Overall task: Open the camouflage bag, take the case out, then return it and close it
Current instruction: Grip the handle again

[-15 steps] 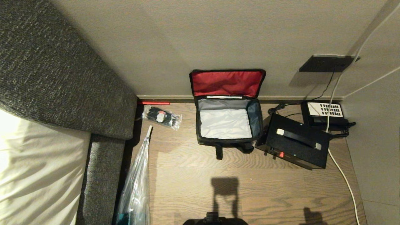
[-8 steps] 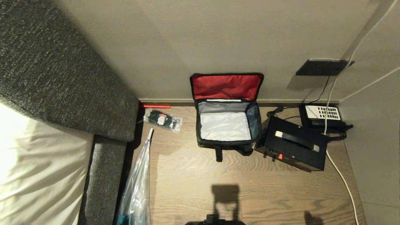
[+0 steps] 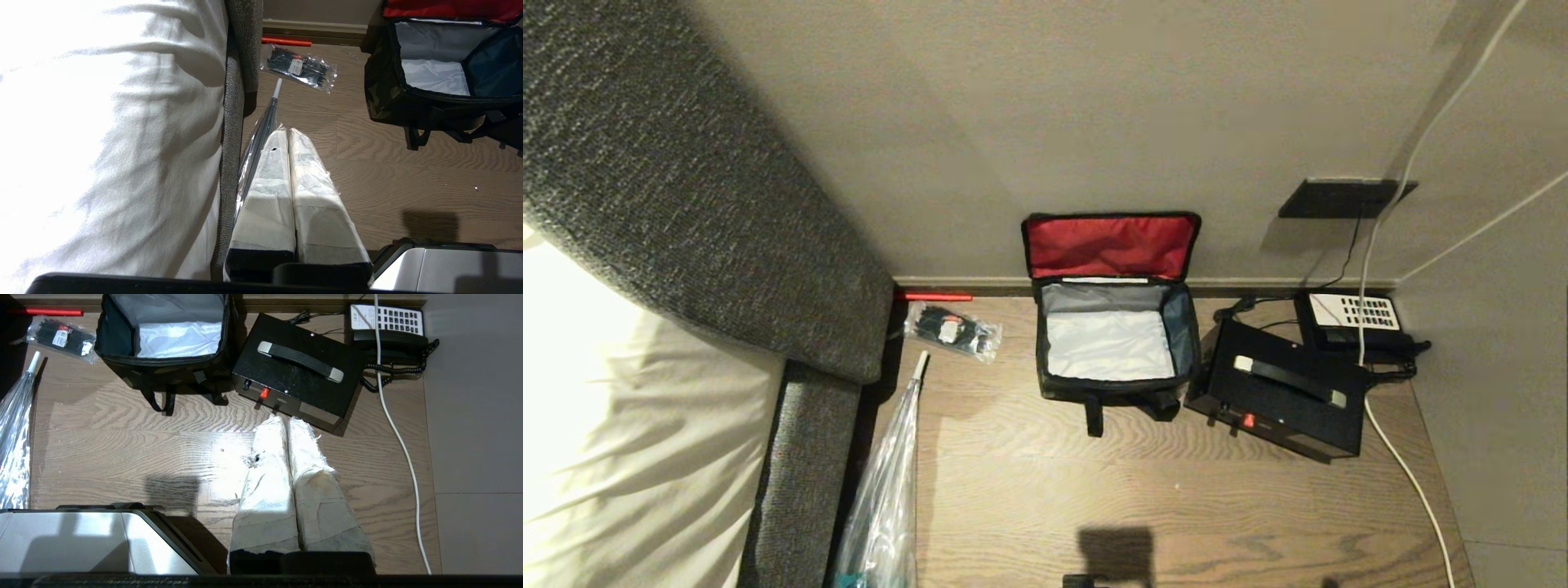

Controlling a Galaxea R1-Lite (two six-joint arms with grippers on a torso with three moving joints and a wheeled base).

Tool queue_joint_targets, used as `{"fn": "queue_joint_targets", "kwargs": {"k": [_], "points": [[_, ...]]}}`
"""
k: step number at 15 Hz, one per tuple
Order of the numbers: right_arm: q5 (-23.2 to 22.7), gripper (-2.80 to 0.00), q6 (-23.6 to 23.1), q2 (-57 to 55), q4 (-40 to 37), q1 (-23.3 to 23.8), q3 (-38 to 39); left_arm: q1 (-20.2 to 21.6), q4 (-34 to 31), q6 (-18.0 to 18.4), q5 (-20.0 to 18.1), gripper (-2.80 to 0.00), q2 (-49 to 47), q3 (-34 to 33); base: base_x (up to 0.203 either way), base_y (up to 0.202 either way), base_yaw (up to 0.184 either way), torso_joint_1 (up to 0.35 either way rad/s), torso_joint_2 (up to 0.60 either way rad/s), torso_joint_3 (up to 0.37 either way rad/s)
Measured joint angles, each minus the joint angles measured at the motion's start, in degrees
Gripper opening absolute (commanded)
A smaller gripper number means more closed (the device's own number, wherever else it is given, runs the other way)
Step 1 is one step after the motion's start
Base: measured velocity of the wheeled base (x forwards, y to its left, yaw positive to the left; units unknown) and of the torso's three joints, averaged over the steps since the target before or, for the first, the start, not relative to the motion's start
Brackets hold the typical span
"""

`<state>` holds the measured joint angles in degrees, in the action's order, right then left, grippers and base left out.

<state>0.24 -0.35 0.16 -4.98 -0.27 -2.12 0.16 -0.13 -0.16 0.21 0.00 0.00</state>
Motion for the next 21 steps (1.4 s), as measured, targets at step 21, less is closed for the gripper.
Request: {"fn": "queue_joint_targets", "kwargs": {"k": [21], "points": [[-5.96,-2.80,0.37,-52.92,-23.56,-0.06,-43.02,0.00,0.04,0.02,0.01,-2.80,0.00,0.00,0.000,0.000,0.000,0.000,0.00,0.000]]}}
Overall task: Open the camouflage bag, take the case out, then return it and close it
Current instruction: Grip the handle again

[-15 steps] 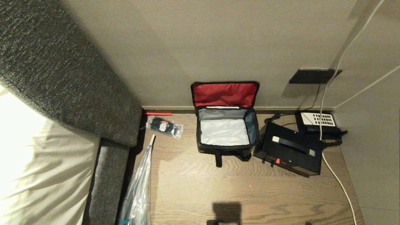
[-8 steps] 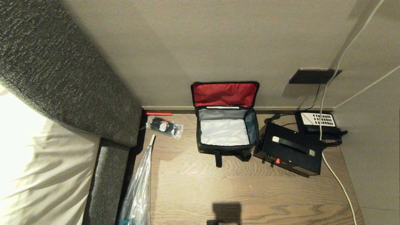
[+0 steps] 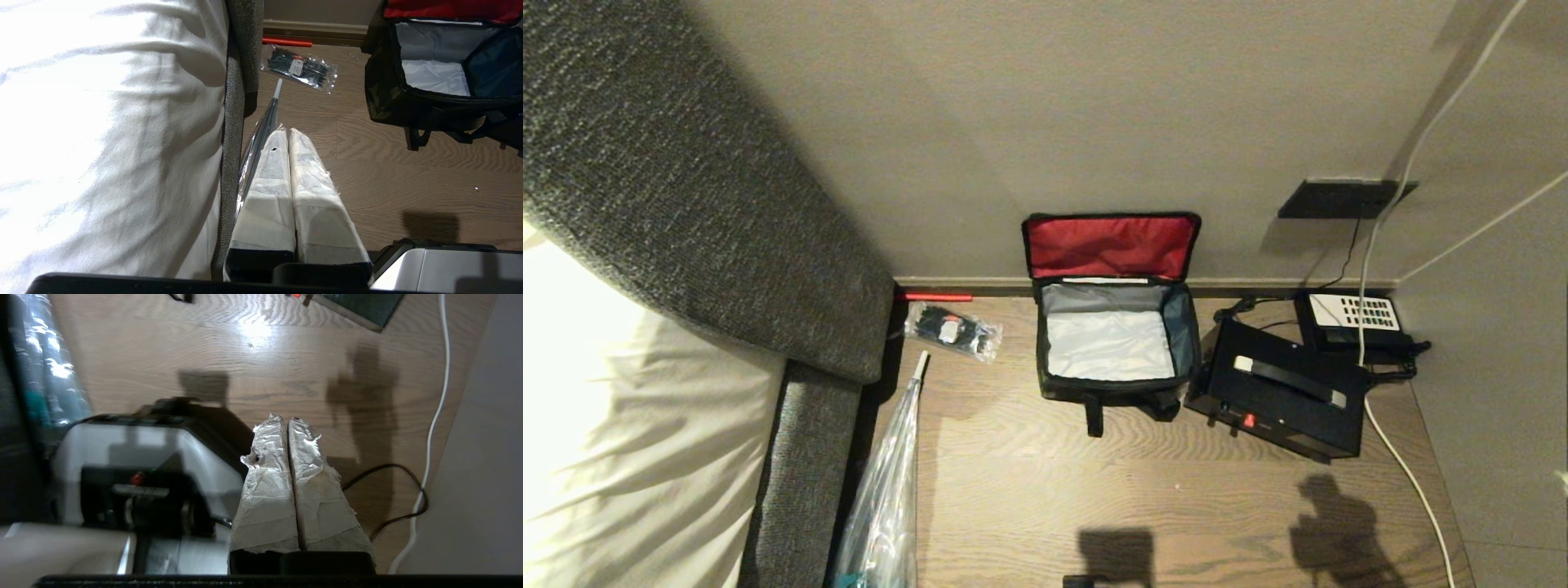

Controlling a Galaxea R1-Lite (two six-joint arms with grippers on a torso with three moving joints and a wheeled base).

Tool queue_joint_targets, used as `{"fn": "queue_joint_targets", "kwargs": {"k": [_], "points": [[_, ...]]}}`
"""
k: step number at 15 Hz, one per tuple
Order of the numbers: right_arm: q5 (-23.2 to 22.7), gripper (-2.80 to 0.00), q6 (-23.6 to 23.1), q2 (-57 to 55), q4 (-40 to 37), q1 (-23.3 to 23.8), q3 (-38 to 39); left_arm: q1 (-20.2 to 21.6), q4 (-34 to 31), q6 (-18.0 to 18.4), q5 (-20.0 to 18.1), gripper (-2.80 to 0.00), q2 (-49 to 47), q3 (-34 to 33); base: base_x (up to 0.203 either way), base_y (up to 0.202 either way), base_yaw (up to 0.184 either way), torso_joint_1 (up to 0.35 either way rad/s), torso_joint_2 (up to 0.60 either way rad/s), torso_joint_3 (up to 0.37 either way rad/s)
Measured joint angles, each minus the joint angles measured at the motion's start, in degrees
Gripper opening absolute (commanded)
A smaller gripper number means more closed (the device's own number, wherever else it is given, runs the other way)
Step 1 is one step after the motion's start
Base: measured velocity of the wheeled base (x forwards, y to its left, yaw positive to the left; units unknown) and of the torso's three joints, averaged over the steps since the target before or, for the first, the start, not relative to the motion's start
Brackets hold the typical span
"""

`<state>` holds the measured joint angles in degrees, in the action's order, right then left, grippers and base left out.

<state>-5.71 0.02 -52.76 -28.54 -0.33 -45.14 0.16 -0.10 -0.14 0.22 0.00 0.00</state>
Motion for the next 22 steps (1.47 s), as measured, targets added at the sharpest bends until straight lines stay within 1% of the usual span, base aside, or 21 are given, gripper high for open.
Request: {"fn": "queue_joint_targets", "kwargs": {"k": [2,4,7,8,10,12,14,16,18,19,20,21,22], "points": [[0.62,-2.80,-3.27,-16.32,10.67,0.00,-2.26,0.00,0.02,-0.02,0.00,-2.80,0.00,0.00,0.000,0.000,0.000,0.000,0.00,0.000],[1.09,-2.80,-9.22,-31.02,22.26,0.22,-5.56,0.00,0.01,-0.02,0.04,-2.80,0.00,0.00,0.000,0.000,0.000,0.000,0.00,0.000],[1.51,-2.80,-18.63,-49.13,37.32,0.97,-11.37,0.00,0.00,-0.02,0.00,-2.80,0.00,0.00,0.000,0.000,0.000,0.000,0.00,0.000],[1.53,0.00,-22.17,-53.78,42.04,1.37,-12.71,0.00,0.02,0.00,0.03,-2.80,0.00,0.00,0.000,0.000,0.000,0.000,0.00,0.000],[1.29,0.00,-27.43,-59.23,49.98,2.51,-13.84,0.00,0.00,-0.02,0.00,-2.80,0.00,0.00,0.000,0.000,0.000,0.000,0.00,0.000],[2.36,0.00,-31.01,-62.16,52.79,2.99,-13.84,0.00,0.02,-0.02,0.03,-2.80,0.00,0.00,0.000,0.000,0.000,0.000,0.00,0.000],[4.53,0.00,-36.65,-63.55,54.06,3.08,-11.19,0.00,0.00,-0.01,0.03,-2.80,0.00,0.00,0.000,0.000,0.000,0.000,0.00,0.000],[6.87,0.00,-39.64,-64.64,58.92,3.02,-7.44,0.00,0.00,-0.02,-0.01,-2.80,0.00,0.00,0.000,0.000,0.000,0.000,0.00,0.000],[12.45,0.00,-43.00,-65.87,65.30,2.97,-4.48,0.00,0.00,-0.01,0.00,-2.80,0.00,0.00,0.000,0.000,0.000,0.000,0.00,0.000],[14.26,0.00,-44.35,-66.35,67.16,2.97,-3.64,0.00,0.00,0.00,-0.01,-2.80,0.00,0.00,0.000,0.000,0.000,0.000,0.00,0.000],[17.54,0.00,-47.83,-66.88,70.27,2.97,-2.74,0.00,0.00,-0.02,-0.01,-2.80,0.00,0.00,0.000,0.000,0.000,0.000,0.00,0.000],[20.84,0.00,-52.65,-67.34,73.62,3.02,-1.67,0.00,-0.01,0.00,-0.01,-2.80,0.00,0.00,0.000,0.000,0.000,0.000,0.00,0.000],[24.41,0.00,-58.89,-67.98,77.83,3.08,-0.20,0.00,-0.01,-0.02,0.00,-2.80,0.00,0.00,0.000,0.000,0.000,0.000,0.00,0.000]]}}
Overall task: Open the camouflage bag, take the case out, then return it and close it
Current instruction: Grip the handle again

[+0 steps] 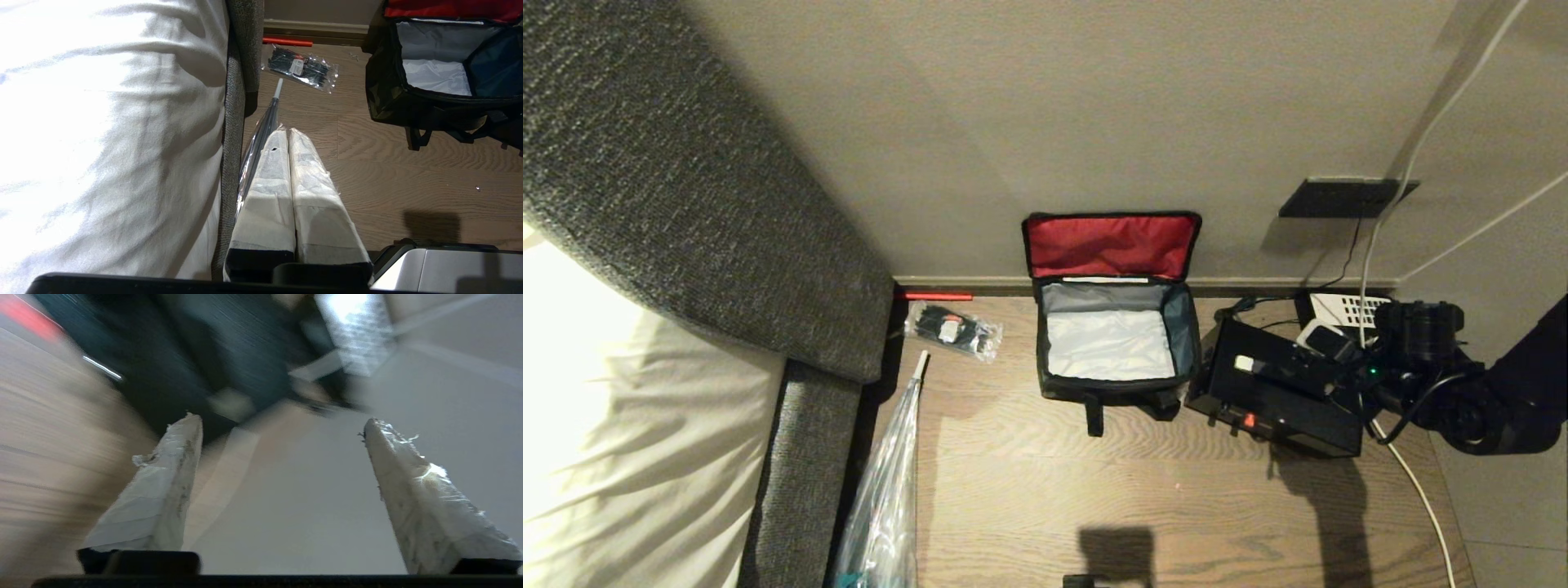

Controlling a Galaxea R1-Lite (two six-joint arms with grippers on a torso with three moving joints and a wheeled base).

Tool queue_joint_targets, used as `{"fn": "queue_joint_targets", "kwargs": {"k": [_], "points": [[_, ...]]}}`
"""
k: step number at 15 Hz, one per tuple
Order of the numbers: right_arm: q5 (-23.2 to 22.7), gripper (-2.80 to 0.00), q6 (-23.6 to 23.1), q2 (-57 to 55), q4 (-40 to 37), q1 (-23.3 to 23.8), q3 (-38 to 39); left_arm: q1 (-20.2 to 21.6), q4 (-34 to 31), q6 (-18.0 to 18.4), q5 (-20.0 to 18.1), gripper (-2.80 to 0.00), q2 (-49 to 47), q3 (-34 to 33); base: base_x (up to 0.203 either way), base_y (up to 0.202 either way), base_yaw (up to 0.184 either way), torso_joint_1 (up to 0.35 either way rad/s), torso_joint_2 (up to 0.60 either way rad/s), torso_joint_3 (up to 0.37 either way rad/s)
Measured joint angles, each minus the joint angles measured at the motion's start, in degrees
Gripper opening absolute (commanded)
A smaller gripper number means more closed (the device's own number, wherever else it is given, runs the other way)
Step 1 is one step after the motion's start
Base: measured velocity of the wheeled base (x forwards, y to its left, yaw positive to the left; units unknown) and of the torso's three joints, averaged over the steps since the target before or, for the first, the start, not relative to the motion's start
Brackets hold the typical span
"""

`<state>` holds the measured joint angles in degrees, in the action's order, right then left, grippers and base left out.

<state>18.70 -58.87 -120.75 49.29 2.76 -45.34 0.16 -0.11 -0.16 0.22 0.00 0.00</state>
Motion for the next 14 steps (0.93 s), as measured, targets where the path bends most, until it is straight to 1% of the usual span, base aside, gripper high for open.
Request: {"fn": "queue_joint_targets", "kwargs": {"k": [1,2,3,5,6,8,10,12,14], "points": [[3.07,0.00,-5.23,-0.72,3.47,0.00,1.33,0.00,0.01,0.00,0.00,-2.80,0.00,0.00,0.000,0.000,0.000,0.000,0.00,0.000],[5.42,0.00,-8.56,-1.31,5.35,0.00,1.90,0.00,0.04,0.02,0.00,-2.80,0.00,0.00,0.000,0.000,0.000,0.000,0.00,0.000],[7.05,0.00,-10.71,-2.04,5.86,0.00,1.93,0.00,0.01,0.00,0.00,-2.80,0.00,0.00,0.000,0.000,0.000,0.000,0.00,0.000],[8.23,0.00,-13.81,-3.57,6.94,0.11,1.71,0.00,0.03,0.01,-0.01,-2.80,0.00,0.00,0.000,0.000,0.000,0.000,0.00,0.000],[8.34,0.00,-14.69,-4.67,9.39,0.13,1.65,0.00,0.00,0.02,-0.04,-2.80,0.00,0.00,0.000,0.000,0.000,0.000,0.00,0.000],[8.45,0.00,-16.59,-7.34,16.77,-0.52,1.03,0.00,-0.01,0.01,-0.06,-2.80,0.00,0.00,0.000,0.000,0.000,0.000,0.00,0.000],[8.28,0.00,-17.39,-10.03,22.05,-1.49,-0.73,0.00,0.00,0.02,0.00,-2.80,0.00,0.00,0.000,0.000,0.000,0.000,0.00,0.000],[8.22,0.00,-17.19,-12.56,24.86,-2.44,-2.83,0.00,0.01,0.04,-0.04,-2.80,0.00,0.00,0.000,0.000,0.000,0.000,0.00,0.000],[8.17,0.00,-16.39,-14.54,25.36,-3.22,-3.65,0.00,0.01,0.02,0.00,-2.80,0.00,0.00,0.000,0.000,0.000,0.000,0.00,0.000]]}}
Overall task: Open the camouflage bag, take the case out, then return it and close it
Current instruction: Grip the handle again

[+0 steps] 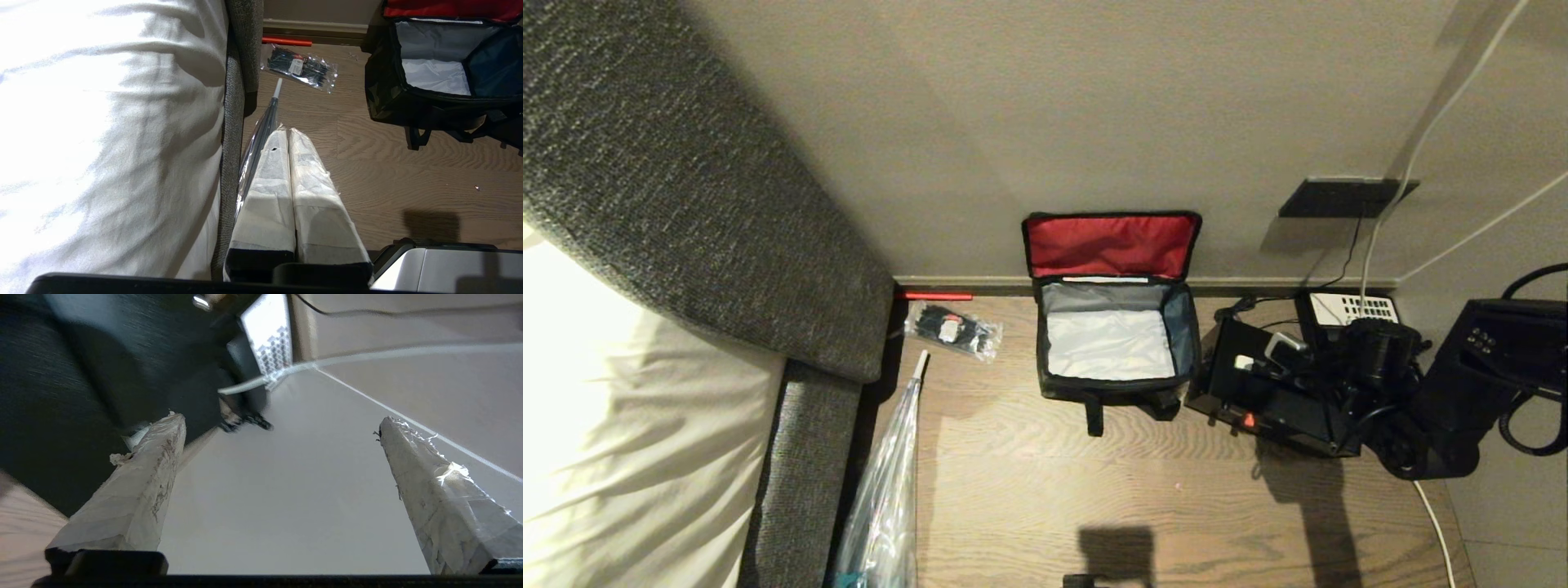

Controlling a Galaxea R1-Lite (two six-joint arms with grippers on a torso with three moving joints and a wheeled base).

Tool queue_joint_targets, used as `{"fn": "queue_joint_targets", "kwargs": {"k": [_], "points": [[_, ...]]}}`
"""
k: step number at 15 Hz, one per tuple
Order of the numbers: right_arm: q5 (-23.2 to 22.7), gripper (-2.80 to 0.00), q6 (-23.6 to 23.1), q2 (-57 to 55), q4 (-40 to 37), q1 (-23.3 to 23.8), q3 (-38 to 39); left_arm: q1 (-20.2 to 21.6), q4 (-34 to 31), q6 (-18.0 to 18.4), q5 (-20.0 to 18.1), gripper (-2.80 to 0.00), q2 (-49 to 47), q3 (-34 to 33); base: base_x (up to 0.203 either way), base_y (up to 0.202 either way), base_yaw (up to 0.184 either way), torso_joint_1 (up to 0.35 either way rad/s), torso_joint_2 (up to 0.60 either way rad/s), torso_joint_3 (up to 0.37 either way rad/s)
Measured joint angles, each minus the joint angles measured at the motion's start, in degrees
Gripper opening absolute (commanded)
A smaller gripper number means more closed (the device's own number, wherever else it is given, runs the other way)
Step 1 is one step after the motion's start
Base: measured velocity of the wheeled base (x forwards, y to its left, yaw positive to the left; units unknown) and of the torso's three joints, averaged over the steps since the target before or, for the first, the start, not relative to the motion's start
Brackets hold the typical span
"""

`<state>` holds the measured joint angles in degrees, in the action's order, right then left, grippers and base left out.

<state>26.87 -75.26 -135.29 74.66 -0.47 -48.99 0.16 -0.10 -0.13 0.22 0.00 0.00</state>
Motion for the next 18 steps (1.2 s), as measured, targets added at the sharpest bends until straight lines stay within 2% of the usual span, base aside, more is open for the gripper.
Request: {"fn": "queue_joint_targets", "kwargs": {"k": [3,7,13,18], "points": [[0.02,0.00,0.96,-2.99,-0.19,-0.21,-1.47,0.00,0.00,-0.01,0.02,-2.80,0.00,0.00,0.000,0.000,0.000,0.000,0.00,0.000],[-0.35,0.00,5.70,-7.23,-0.56,-0.28,-3.82,0.00,0.00,-0.01,-0.01,-2.80,0.00,0.00,0.000,0.000,0.000,0.000,0.00,0.000],[-0.66,0.00,7.10,-10.78,-0.13,-1.38,-5.98,0.00,0.02,0.06,-0.01,-2.80,0.00,0.00,0.000,0.000,0.000,0.000,0.00,0.000],[-0.64,0.00,6.71,-13.17,4.80,-1.54,-8.99,0.00,0.00,0.04,0.00,-2.80,0.00,0.00,0.000,0.000,0.000,0.000,0.00,0.000]]}}
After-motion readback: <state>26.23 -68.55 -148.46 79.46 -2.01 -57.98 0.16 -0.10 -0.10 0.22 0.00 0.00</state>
